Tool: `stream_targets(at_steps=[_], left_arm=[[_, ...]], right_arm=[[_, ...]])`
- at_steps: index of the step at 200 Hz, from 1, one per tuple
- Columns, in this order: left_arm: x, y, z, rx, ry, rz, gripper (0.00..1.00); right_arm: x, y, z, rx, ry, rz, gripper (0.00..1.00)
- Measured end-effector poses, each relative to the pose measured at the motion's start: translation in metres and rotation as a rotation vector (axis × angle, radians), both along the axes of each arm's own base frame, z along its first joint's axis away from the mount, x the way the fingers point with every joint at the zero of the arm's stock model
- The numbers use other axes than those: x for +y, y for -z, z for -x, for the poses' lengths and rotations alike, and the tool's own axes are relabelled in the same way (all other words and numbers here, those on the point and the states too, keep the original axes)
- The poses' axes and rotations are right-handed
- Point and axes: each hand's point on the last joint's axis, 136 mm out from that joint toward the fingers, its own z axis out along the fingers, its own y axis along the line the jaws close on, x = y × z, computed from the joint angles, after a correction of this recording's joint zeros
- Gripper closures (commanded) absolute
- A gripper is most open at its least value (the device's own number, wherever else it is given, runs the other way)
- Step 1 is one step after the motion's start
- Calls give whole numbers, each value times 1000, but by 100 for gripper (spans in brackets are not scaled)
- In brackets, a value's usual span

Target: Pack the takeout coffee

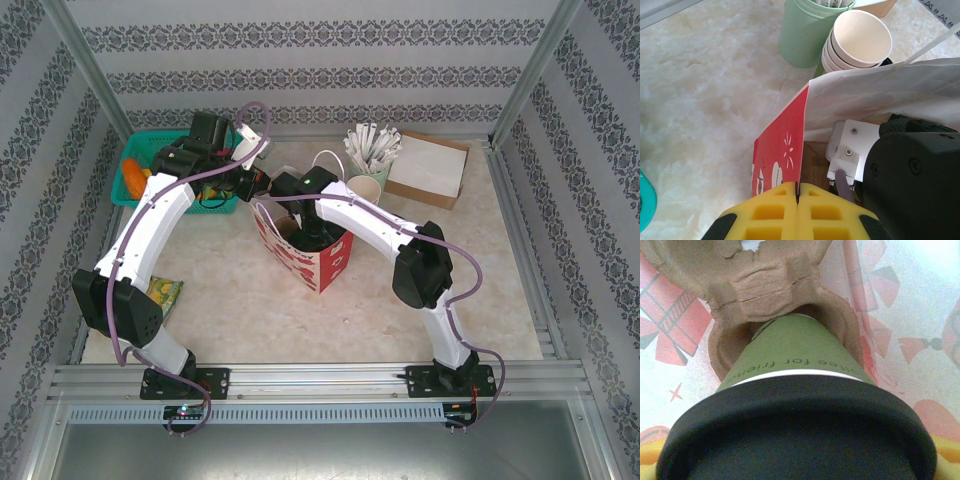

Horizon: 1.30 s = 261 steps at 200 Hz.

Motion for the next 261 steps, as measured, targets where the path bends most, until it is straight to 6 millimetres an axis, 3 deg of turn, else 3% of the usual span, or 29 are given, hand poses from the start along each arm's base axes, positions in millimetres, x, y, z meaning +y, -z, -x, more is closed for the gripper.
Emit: stream_targets(at_steps=[261], left_arm=[[0,0,0,0,0,0,100]], right_arm=[[-5,12,-1,19,15,7,37]])
